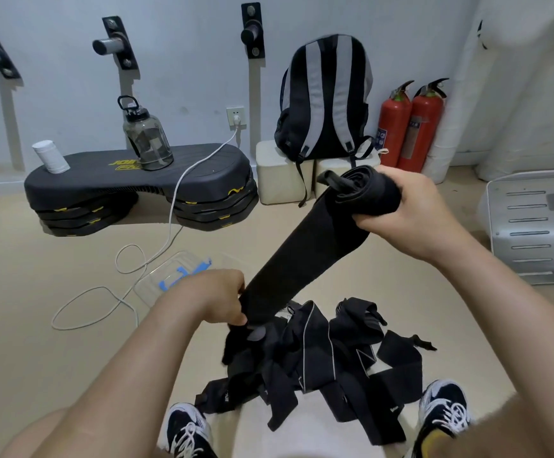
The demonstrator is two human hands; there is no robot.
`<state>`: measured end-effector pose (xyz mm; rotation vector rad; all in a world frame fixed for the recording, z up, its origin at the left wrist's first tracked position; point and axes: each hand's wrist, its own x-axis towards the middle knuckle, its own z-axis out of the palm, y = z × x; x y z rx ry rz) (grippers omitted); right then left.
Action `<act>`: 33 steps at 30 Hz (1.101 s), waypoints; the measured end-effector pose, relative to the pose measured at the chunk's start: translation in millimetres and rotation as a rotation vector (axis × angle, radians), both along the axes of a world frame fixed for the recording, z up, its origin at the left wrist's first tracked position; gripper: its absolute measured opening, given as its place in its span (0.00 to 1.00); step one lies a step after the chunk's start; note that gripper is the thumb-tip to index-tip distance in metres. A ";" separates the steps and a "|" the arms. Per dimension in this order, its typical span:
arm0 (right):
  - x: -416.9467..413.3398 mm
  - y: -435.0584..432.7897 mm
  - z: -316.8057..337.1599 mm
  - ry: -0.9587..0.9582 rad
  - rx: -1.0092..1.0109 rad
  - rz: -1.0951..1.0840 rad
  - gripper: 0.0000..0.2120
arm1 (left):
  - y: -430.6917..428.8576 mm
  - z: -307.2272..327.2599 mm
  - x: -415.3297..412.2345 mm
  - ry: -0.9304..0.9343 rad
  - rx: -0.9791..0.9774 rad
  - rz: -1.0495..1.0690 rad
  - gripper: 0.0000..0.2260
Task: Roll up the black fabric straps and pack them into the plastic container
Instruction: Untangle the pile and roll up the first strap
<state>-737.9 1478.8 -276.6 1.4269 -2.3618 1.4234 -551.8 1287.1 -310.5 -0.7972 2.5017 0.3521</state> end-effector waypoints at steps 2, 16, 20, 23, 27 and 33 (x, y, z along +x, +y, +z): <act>6.4 0.3 3.7 -0.005 0.032 0.058 0.11 | 3.6 6.4 -0.9 0.239 0.068 0.015 0.34; 22.1 -6.5 -4.3 -0.027 0.158 0.124 0.10 | 58.5 1.3 -47.1 0.925 0.763 0.166 0.04; 27.1 -14.2 -18.0 -0.049 0.211 -0.015 0.08 | 67.0 -4.6 -47.8 0.888 0.668 0.248 0.05; 31.0 -18.1 -22.7 -0.052 0.224 -0.046 0.09 | 64.9 -2.5 -43.1 0.861 0.722 0.268 0.03; 35.4 -20.9 -21.9 -0.031 0.244 -0.019 0.13 | 57.4 4.7 -36.0 0.829 0.712 0.213 0.02; 37.3 -23.0 -19.0 -0.008 0.286 0.068 0.19 | 48.1 17.2 -28.0 0.720 0.788 0.151 0.09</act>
